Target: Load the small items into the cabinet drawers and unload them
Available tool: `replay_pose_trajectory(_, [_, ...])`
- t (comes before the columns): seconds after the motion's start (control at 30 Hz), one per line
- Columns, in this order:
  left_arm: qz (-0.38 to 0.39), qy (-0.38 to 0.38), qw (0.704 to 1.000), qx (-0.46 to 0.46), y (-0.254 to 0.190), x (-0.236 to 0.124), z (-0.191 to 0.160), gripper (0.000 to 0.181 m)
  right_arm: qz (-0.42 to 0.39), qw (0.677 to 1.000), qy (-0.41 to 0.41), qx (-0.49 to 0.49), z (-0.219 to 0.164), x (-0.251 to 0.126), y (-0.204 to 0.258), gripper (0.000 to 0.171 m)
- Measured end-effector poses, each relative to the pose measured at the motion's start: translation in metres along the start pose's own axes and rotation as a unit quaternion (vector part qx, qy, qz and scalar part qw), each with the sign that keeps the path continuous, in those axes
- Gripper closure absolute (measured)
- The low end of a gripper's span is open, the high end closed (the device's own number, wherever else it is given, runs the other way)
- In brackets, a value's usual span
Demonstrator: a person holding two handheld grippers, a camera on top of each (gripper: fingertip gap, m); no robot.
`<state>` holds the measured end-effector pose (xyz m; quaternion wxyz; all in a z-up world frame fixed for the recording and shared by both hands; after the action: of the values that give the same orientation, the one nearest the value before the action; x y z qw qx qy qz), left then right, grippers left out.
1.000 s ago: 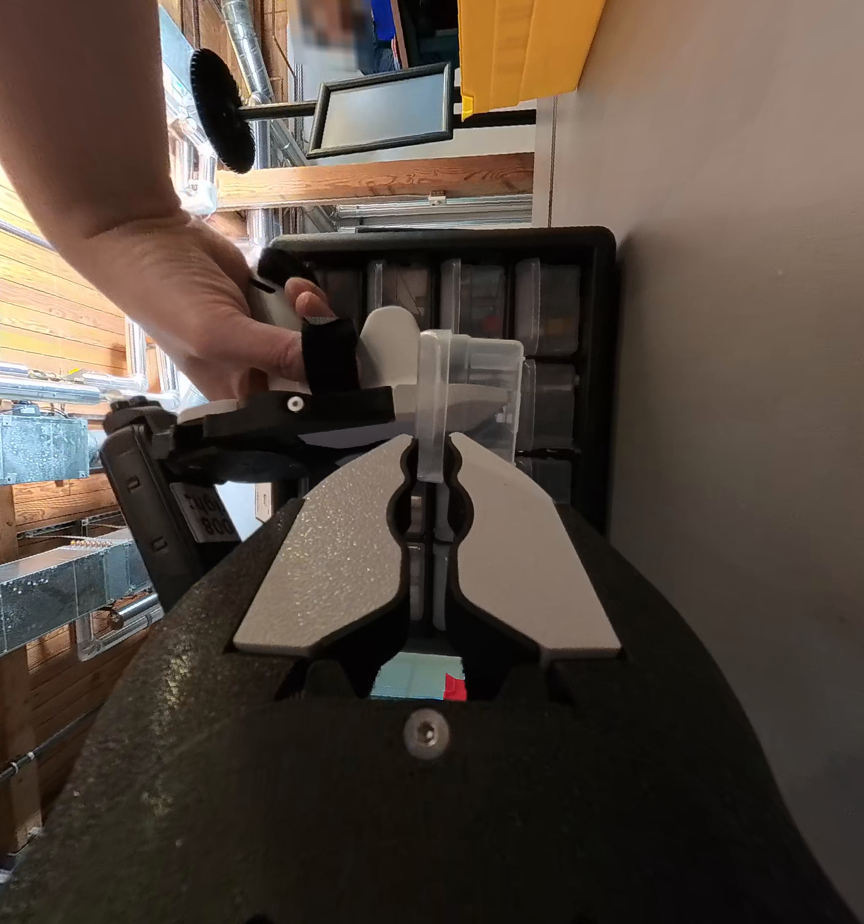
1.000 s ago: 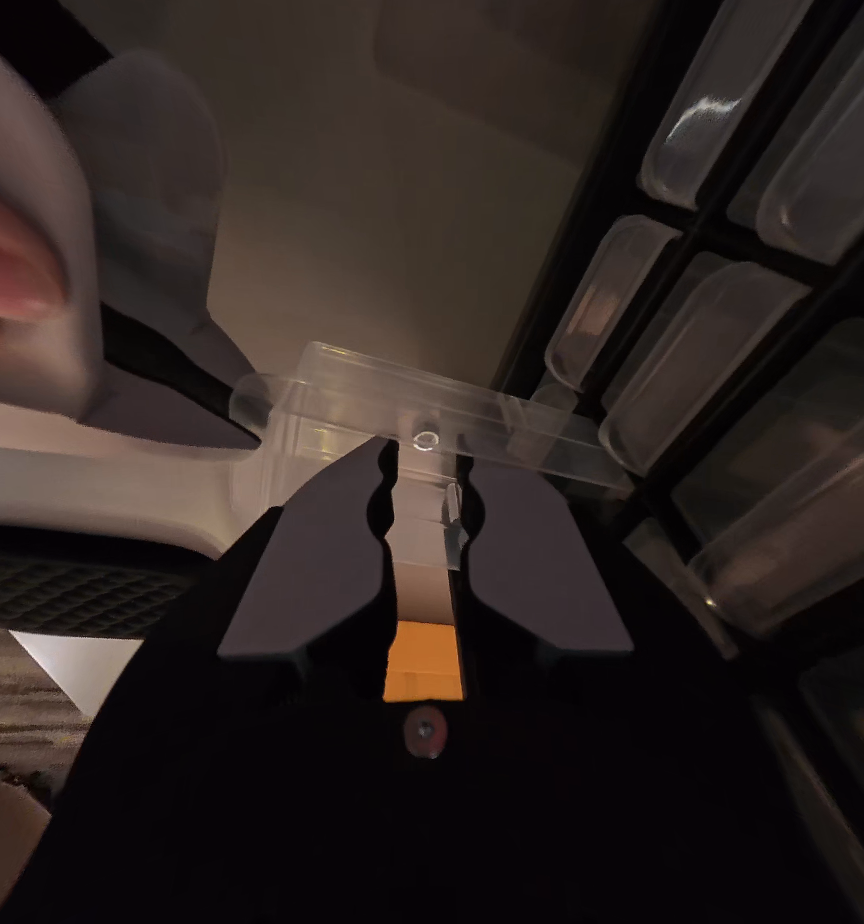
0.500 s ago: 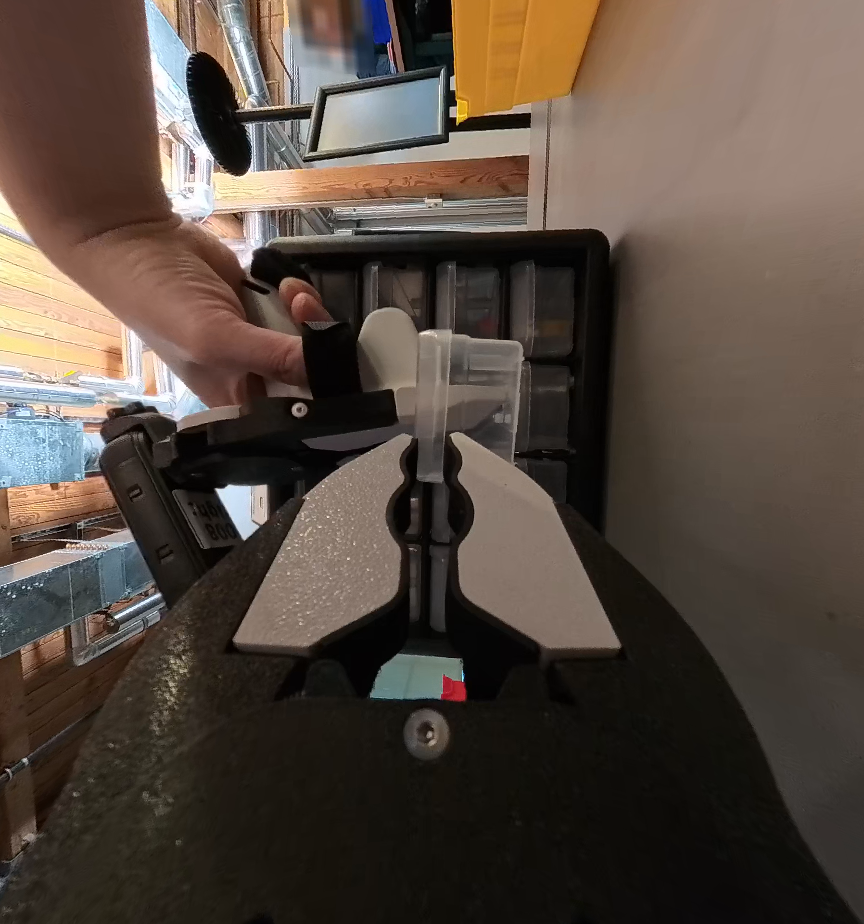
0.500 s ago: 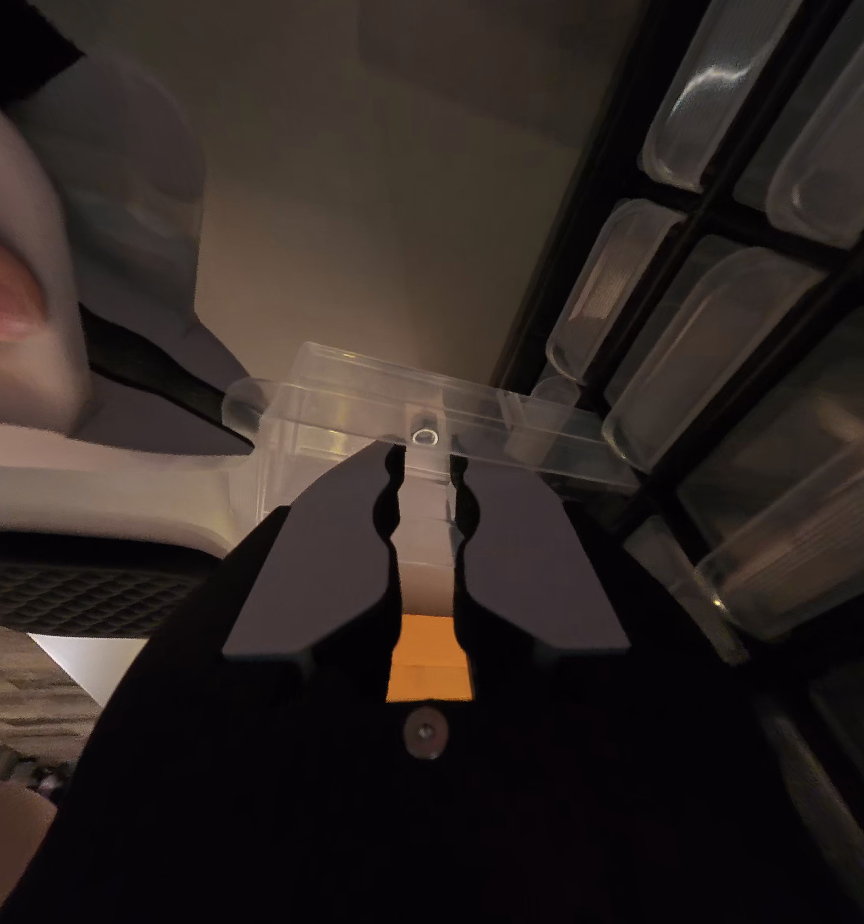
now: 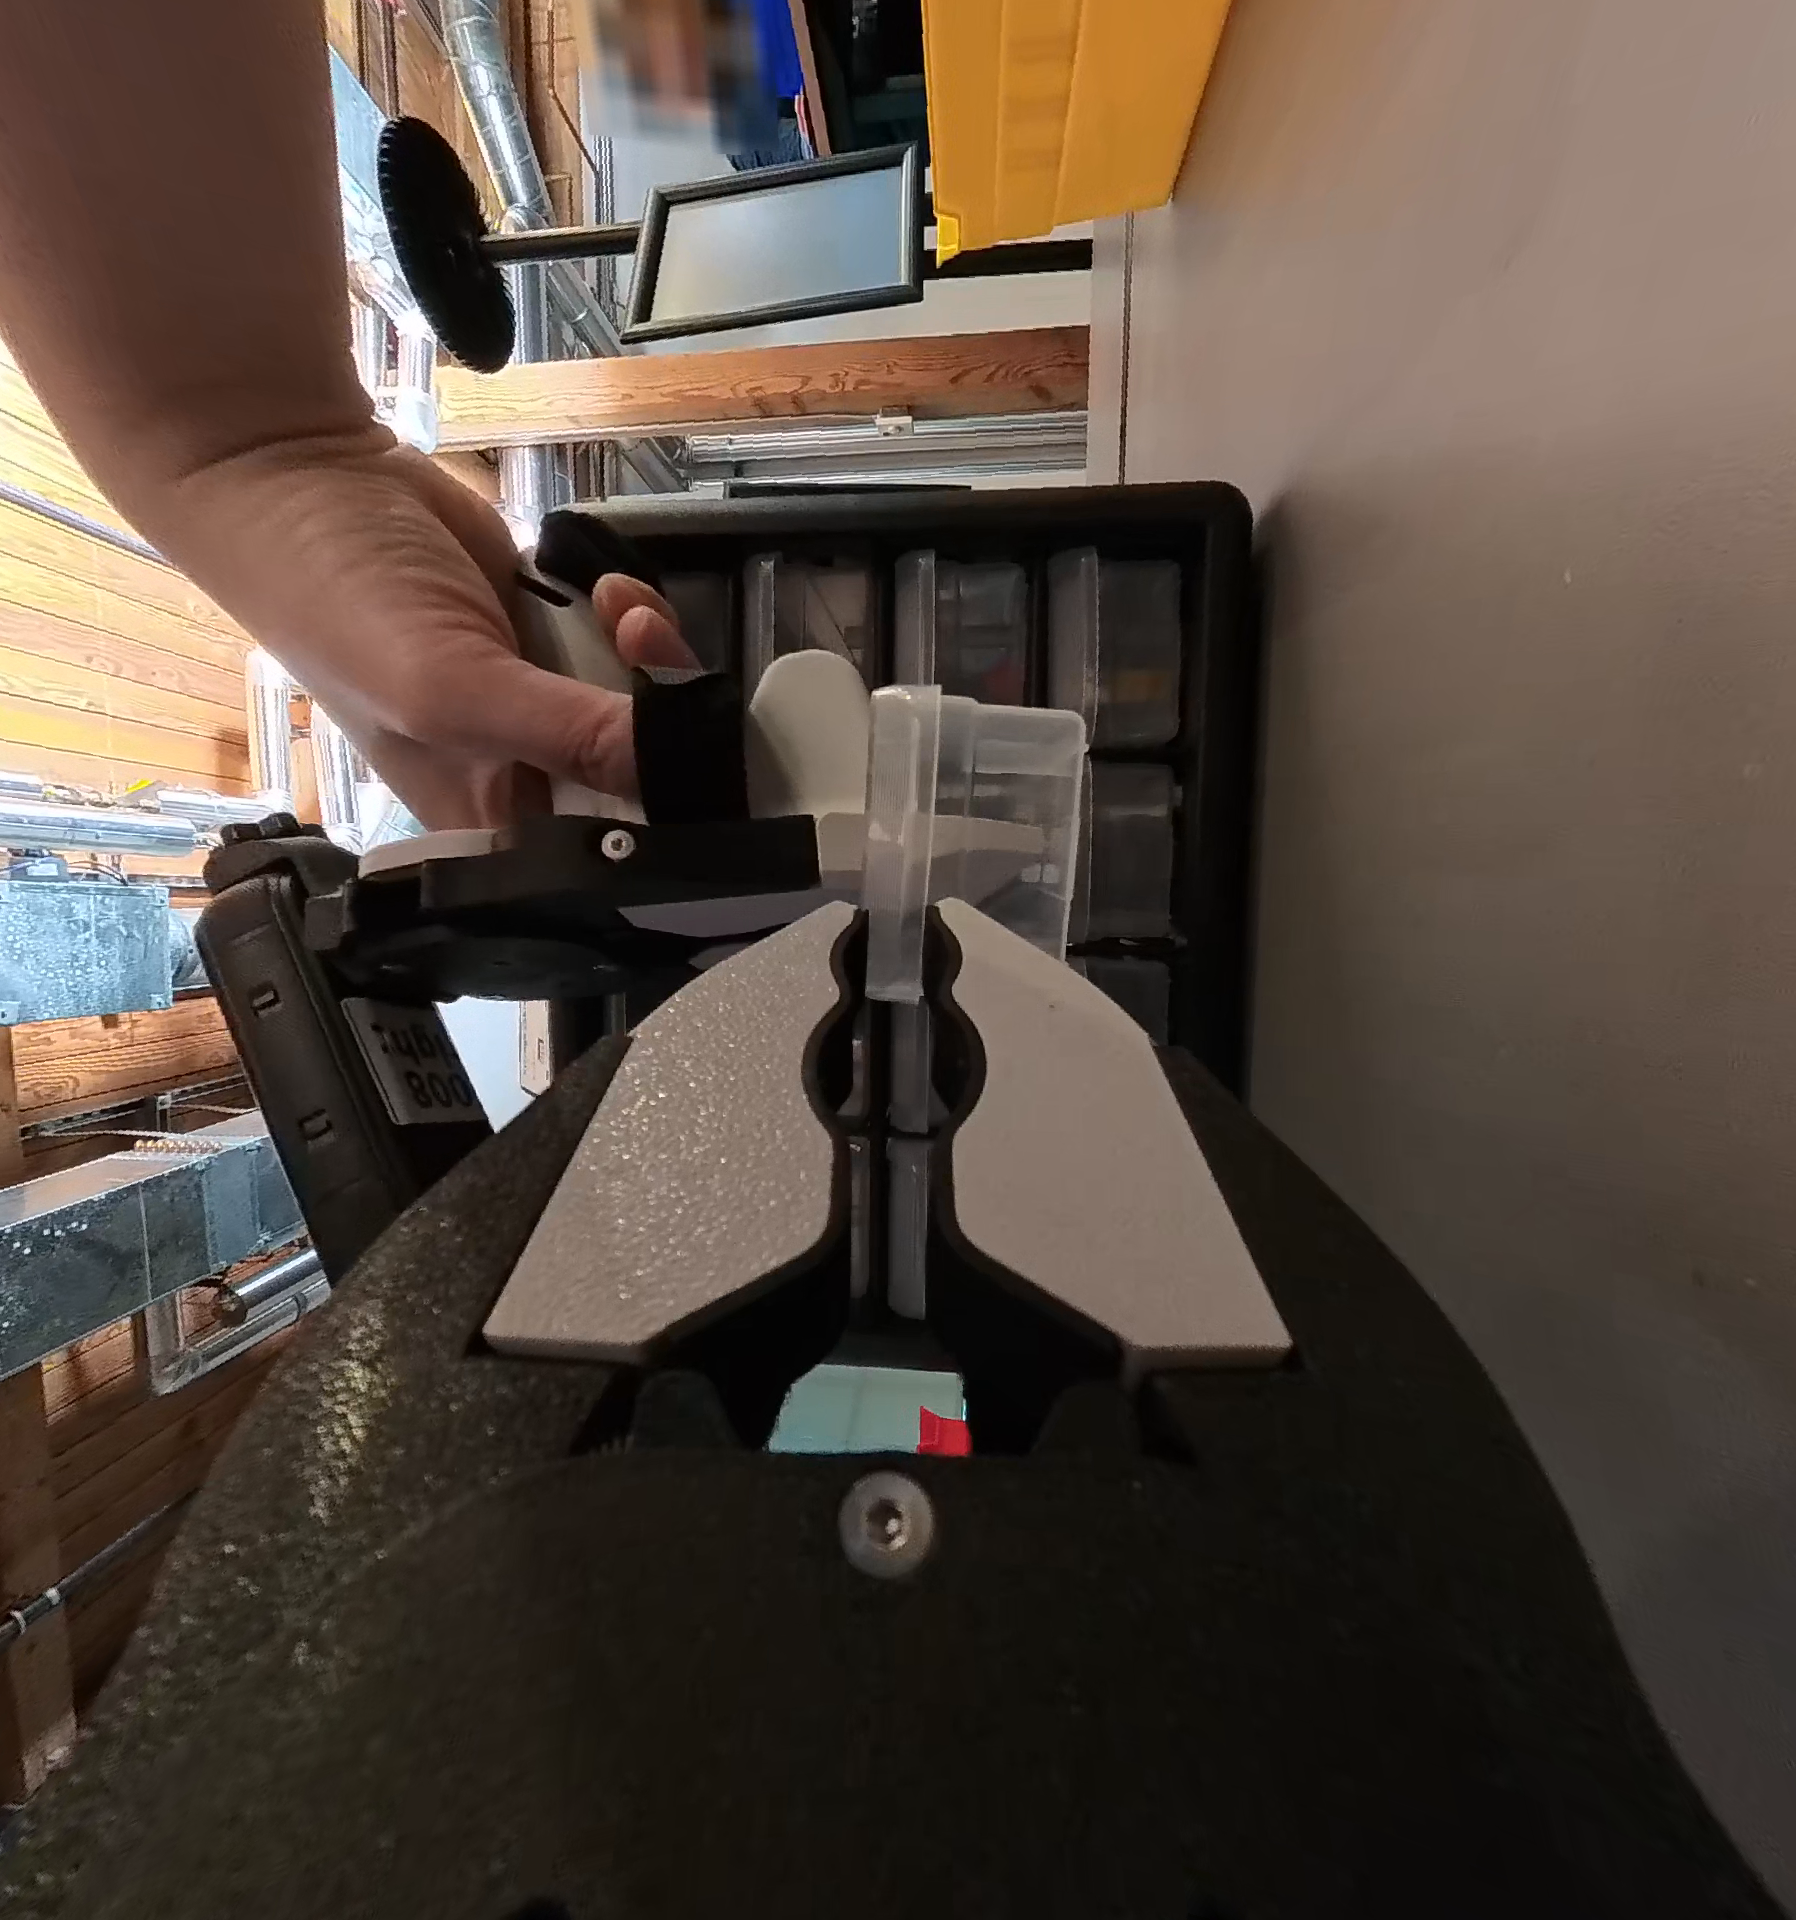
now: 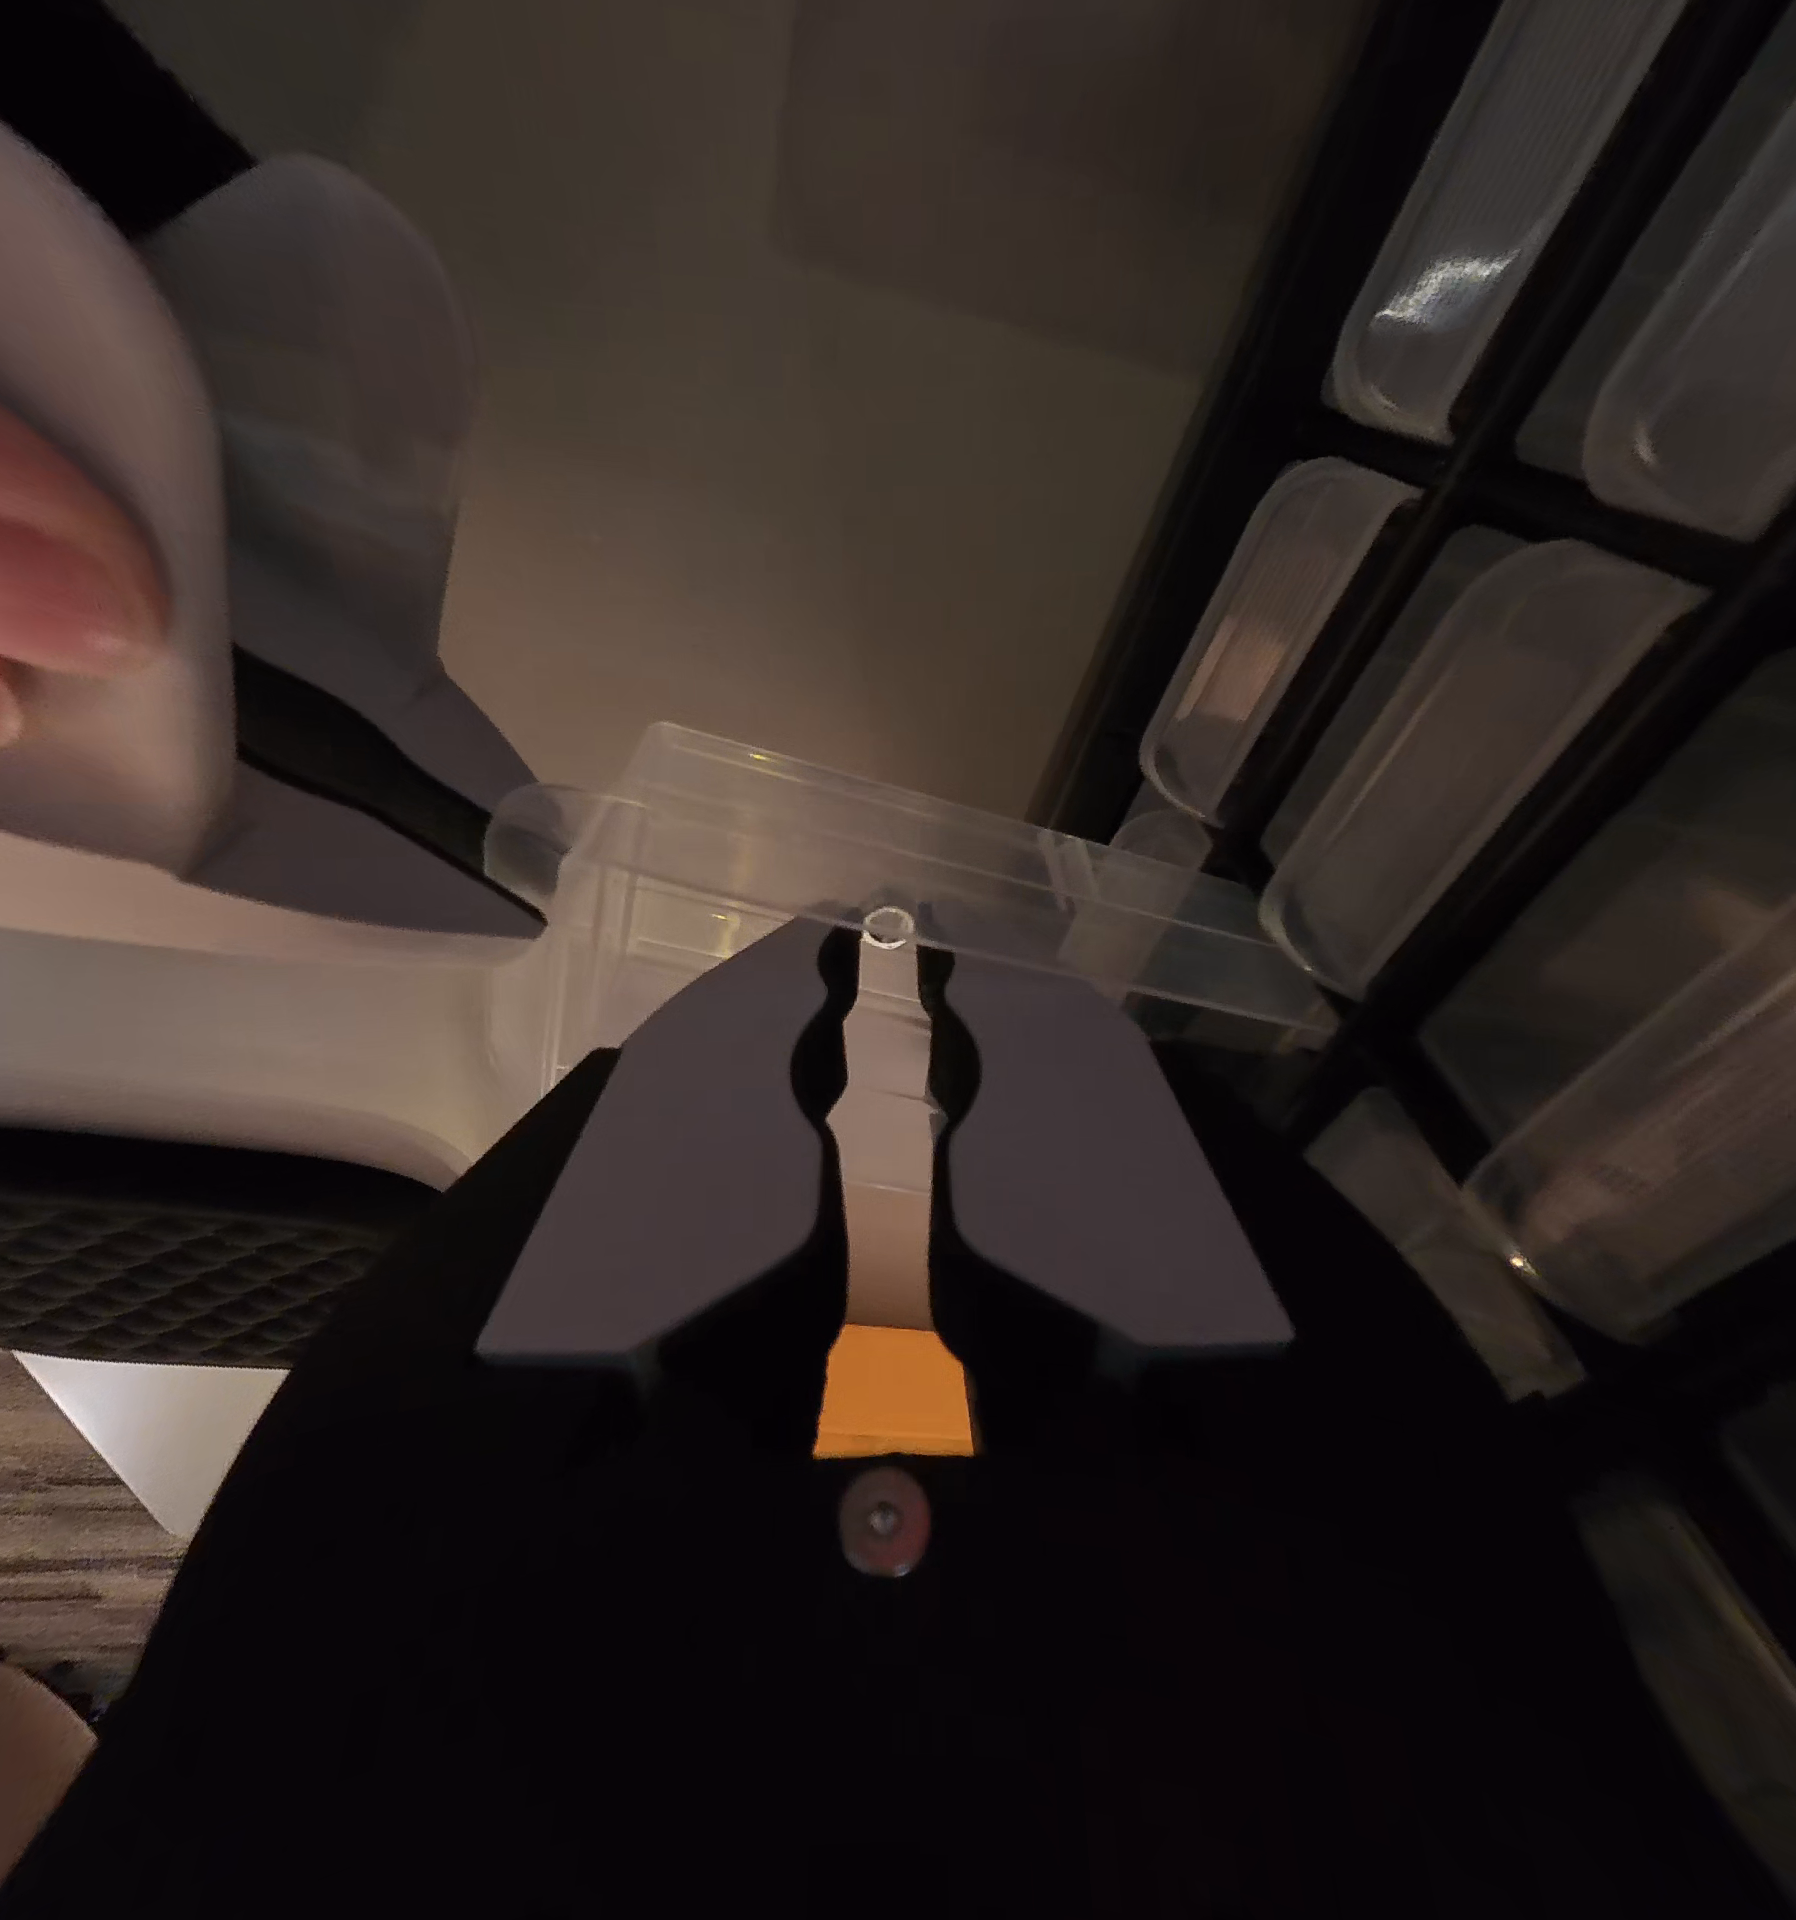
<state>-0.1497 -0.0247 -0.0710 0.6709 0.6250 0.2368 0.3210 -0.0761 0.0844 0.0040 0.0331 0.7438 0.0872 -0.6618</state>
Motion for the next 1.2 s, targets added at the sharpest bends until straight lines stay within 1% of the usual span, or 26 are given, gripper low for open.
replay_pose_trajectory(0.17, [0.004,0.003,1.000,-0.003,0.002,0.001,-0.001,0.172,-0.018,1.000,-0.003,0.000,-0.004,-0.005,0.001,0.159])
replay_pose_trajectory(0.27, [0.005,0.004,1.000,-0.007,0.003,0.001,-0.003,0.172,-0.031,0.999,-0.011,0.006,-0.010,-0.014,0.003,0.159])
replay_pose_trajectory(0.37, [0.004,0.004,1.000,-0.007,0.002,0.002,-0.003,0.172,-0.048,0.997,-0.056,0.011,-0.013,-0.034,0.008,0.159])
replay_pose_trajectory(0.43, [0.004,0.004,1.000,-0.008,0.002,0.002,-0.003,0.172,-0.078,0.994,-0.077,0.020,-0.021,-0.053,0.015,0.159])
replay_pose_trajectory(0.5, [0.003,0.005,1.000,-0.010,0.003,0.002,-0.003,0.172,-0.110,0.988,-0.105,0.039,-0.038,-0.076,0.026,0.159])
replay_pose_trajectory(0.57, [0.001,0.009,1.000,-0.014,0.003,0.005,-0.003,0.172,-0.142,0.977,-0.141,0.073,-0.064,-0.097,0.040,0.160])
replay_pose_trajectory(0.63, [-0.001,0.012,1.000,-0.017,0.003,0.008,-0.002,0.172,-0.161,0.966,-0.154,0.132,-0.103,-0.107,0.056,0.160])
replay_pose_trajectory(0.67, [-0.004,0.015,1.000,-0.020,0.003,0.010,-0.002,0.172,-0.167,0.960,-0.147,0.170,-0.127,-0.106,0.064,0.160])
replay_pose_trajectory(0.73, [-0.008,0.020,0.999,-0.026,0.002,0.014,-0.003,0.172,-0.165,0.941,-0.113,0.272,-0.181,-0.090,0.079,0.160])
replay_pose_trajectory(0.77, [-0.010,0.024,0.999,-0.032,0.002,0.015,-0.003,0.172,-0.157,0.925,-0.088,0.334,-0.211,-0.077,0.088,0.160])
replay_pose_trajectory(0.83, [-0.012,0.032,0.999,-0.039,0.003,0.019,-0.005,0.171,-0.143,0.877,-0.046,0.456,-0.267,-0.046,0.107,0.159])
replay_pose_trajectory(0.9, [-0.010,0.038,0.998,-0.041,0.004,0.023,-0.006,0.171,-0.116,0.826,-0.059,0.549,-0.309,-0.011,0.122,0.160])
replay_pose_trajectory(0.97, [-0.010,0.042,0.998,-0.040,0.004,0.028,-0.006,0.172,-0.088,0.789,-0.068,0.604,-0.334,0.020,0.132,0.160])
replay_pose_trajectory(1.0, [-0.010,0.045,0.998,-0.035,0.003,0.030,-0.006,0.171,-0.075,0.778,-0.061,0.620,-0.342,0.033,0.135,0.160])
replay_pose_trajectory(1.1, [-0.006,0.050,0.998,-0.024,0.000,0.038,-0.007,0.172,-0.059,0.765,-0.049,0.639,-0.356,0.060,0.137,0.160])
replay_pose_trajectory(1.2, [-0.009,0.059,0.998,-0.034,0.002,0.048,-0.009,0.171,-0.034,0.748,-0.043,0.662,-0.367,0.080,0.132,0.160])
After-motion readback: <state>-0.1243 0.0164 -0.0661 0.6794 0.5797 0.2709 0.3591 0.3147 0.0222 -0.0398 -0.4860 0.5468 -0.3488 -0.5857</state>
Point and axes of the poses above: each gripper's, where its closed fingertips meet, x out along the fingers, z out of its top, y = z × x across the jaws, the point moved 10 cm from there along -x, back along the fingers, and after that the axes turned 9 degrees about -x, right-handed, at the moved point
